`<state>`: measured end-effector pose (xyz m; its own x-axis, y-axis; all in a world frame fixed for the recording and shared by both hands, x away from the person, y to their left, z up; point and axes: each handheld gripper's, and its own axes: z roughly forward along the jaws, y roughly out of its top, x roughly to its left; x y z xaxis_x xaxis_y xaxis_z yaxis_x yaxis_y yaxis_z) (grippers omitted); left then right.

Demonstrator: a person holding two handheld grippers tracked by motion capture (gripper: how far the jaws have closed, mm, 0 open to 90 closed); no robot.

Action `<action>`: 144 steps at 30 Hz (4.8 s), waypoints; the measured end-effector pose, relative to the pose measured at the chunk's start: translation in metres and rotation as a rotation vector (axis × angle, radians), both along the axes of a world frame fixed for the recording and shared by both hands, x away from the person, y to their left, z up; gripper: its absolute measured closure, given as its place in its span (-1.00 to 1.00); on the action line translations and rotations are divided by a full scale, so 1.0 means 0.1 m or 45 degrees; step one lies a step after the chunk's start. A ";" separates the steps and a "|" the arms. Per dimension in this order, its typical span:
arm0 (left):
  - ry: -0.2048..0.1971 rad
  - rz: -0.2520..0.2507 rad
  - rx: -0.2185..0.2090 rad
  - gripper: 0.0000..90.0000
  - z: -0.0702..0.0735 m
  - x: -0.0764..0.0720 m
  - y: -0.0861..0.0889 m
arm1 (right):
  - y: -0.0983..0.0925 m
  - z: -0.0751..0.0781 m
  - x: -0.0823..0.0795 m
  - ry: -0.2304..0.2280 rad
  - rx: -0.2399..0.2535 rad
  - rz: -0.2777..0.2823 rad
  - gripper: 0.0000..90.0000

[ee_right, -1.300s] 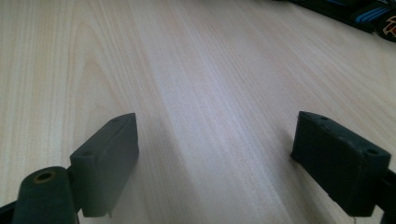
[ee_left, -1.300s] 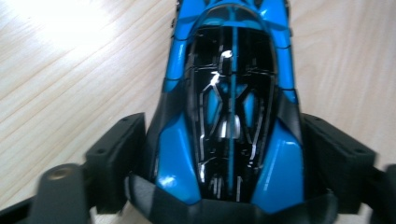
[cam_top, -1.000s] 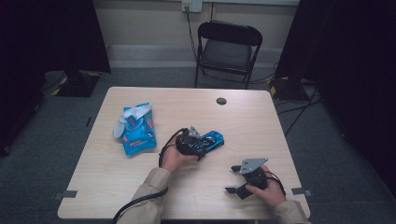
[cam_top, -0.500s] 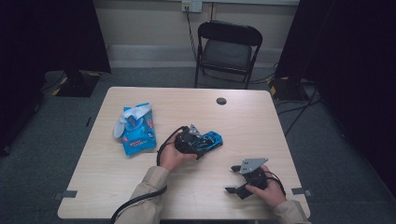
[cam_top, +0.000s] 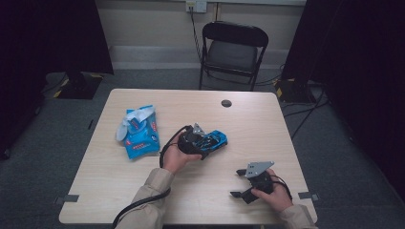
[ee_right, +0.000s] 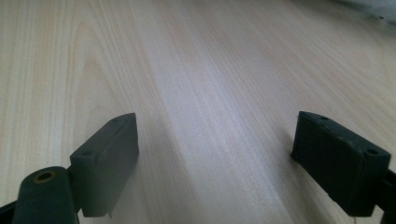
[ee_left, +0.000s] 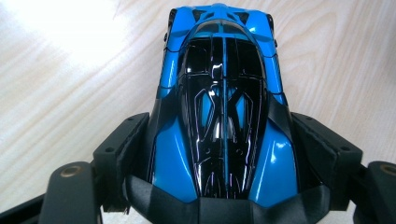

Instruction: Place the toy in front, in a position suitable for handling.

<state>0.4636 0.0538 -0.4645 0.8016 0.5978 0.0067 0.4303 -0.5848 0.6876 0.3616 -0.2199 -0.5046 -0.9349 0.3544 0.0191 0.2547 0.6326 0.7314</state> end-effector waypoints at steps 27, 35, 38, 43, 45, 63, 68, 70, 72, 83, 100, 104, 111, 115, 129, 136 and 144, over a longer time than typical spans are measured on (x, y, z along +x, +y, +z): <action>-0.040 0.003 0.009 -0.45 0.12 -0.56 0.67 | 0.00 0.00 0.00 -0.005 -0.001 0.001 -0.70; -0.011 0.011 0.018 -0.45 -0.06 -0.82 0.90 | 0.00 0.00 0.00 -0.005 0.002 -0.002 -0.70; 0.000 0.016 0.015 -0.45 -0.10 -0.87 0.95 | 0.00 0.00 0.00 -0.003 0.001 -0.003 -0.70; 0.011 0.029 0.008 -0.45 -0.14 -0.92 1.04 | 0.00 0.00 0.00 -0.001 0.002 -0.004 -0.70; 0.025 0.035 -0.001 -0.45 -0.17 -0.93 1.08 | 0.00 0.00 0.00 0.000 0.002 -0.005 -0.70; 0.042 0.017 0.004 -0.46 -0.30 -0.97 1.21 | 0.00 0.00 0.00 -0.001 0.001 -0.011 -0.70; 0.040 0.016 0.000 -0.46 -0.31 -0.97 1.21 | 0.00 0.00 0.00 0.002 0.001 -0.016 -0.70; 0.039 0.017 -0.003 -0.46 -0.31 -0.98 1.22 | 0.00 0.00 0.01 0.001 0.006 -0.015 -0.70; 0.039 0.017 -0.002 -0.46 -0.31 -0.97 1.22 | 0.00 0.00 0.01 0.006 0.006 -0.019 -0.70; 0.028 0.015 -0.023 -0.46 -0.32 -0.98 1.23 | 0.01 0.00 0.02 0.004 0.006 -0.028 -0.70; 0.010 -0.015 -0.040 -0.88 -0.39 -1.01 1.17 | 0.09 0.03 0.06 0.010 -0.039 -0.046 -0.71; -0.001 -0.039 -0.053 -0.99 -0.42 -1.01 1.17 | 0.21 0.08 0.10 0.012 -0.049 -0.014 -0.70; -0.001 -0.042 -0.051 -1.00 -0.42 -1.01 1.17 | 0.31 0.19 0.19 0.037 0.046 -0.035 -0.70; 0.001 -0.032 -0.055 -1.00 -0.42 -1.01 1.16 | 0.39 0.27 0.28 0.027 0.042 -0.035 -0.70; 0.001 -0.014 -0.052 -1.00 -0.42 -1.03 1.16 | 0.75 0.47 0.55 0.037 0.094 -0.043 -0.65; -0.003 -0.003 -0.047 -1.00 -0.42 -1.05 1.17 | 0.89 0.50 0.60 0.051 0.092 -0.020 -0.62; 0.054 0.072 -0.117 -0.54 -0.23 -1.07 1.34 | 0.83 0.31 0.51 0.061 0.047 -0.004 -0.62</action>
